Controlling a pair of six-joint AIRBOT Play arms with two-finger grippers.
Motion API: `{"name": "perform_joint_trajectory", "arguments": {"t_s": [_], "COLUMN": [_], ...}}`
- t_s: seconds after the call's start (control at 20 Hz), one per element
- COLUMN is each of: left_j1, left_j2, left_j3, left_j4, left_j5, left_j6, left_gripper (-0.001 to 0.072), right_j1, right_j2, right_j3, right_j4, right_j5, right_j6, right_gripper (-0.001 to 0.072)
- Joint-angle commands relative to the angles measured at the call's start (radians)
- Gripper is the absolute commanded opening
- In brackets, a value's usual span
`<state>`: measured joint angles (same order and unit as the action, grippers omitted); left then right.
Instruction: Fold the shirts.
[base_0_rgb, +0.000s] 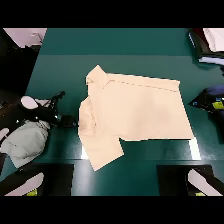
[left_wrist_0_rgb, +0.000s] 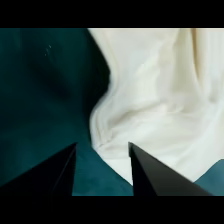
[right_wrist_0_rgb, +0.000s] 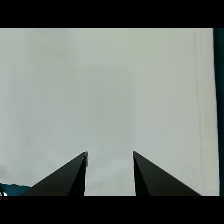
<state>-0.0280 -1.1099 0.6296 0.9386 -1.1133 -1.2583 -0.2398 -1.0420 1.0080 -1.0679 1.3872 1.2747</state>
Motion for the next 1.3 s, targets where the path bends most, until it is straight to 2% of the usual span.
{"name": "perform_joint_trajectory", "arguments": {"t_s": [0.0, 0.2, 0.4, 0.45, 0.5, 0.55, 0.8, 0.85, 0.9, 1.1, 1.25], "left_j1": [0.001, 0.001, -0.034, -0.042, -0.045, -0.045, -0.045, -0.045, -0.045, -0.045, -0.045], "left_j2": [0.029, 0.028, 0.027, 0.027, 0.028, 0.028, 0.033, 0.033, 0.033, 0.033, 0.032], "left_j3": [-0.105, -0.151, -0.186, -0.186, -0.183, -0.173, 0.003, 0.043, 0.085, 0.197, 0.207], "left_j4": [-0.056, -0.17, -0.188, -0.191, -0.196, -0.196, -0.174, -0.175, -0.174, -0.154, -0.153], "left_j5": [0.071, 0.111, 0.111, 0.116, 0.126, 0.132, 0.085, 0.074, 0.072, 0.075, 0.073], "left_j6": [0.022, 0.115, 0.133, 0.132, 0.132, 0.124, 0.088, 0.088, 0.088, 0.088, 0.088], "left_gripper": [0.0386, 0.0386, 0.0382, 0.0291, 0.0074, 0.0027, 0.0026, 0.0026, 0.0026, 0.0026, 0.0027], "right_j1": [-0.011, -0.01, -0.01, -0.011, -0.012, -0.019, -0.165, -0.212, -0.262, -0.415, -0.462], "right_j2": [0.039, 0.04, 0.04, 0.04, 0.04, 0.04, 0.04, 0.039, 0.038, -0.051, -0.143], "right_j3": [-0.015, -0.015, -0.015, -0.015, -0.015, -0.015, -0.099, -0.146, -0.196, -0.311, -0.322], "right_j4": [0.029, 0.03, 0.029, 0.027, 0.019, 0.01, -0.01, -0.01, -0.01, -0.008, -0.006], "right_j5": [0.001, 0.003, 0.0, 0.0, 0.0, 0.003, 0.057, 0.046, 0.027, -0.011, -0.023], "right_j6": [-0.001, -0.001, -0.001, -0.001, -0.001, -0.001, -0.002, -0.006, -0.026, -0.084, -0.106], "right_gripper": [0.0325, 0.0326, 0.0325, 0.0326, 0.0326, 0.0325, 0.0328, 0.0389, 0.0488, 0.0484, 0.0478]}}
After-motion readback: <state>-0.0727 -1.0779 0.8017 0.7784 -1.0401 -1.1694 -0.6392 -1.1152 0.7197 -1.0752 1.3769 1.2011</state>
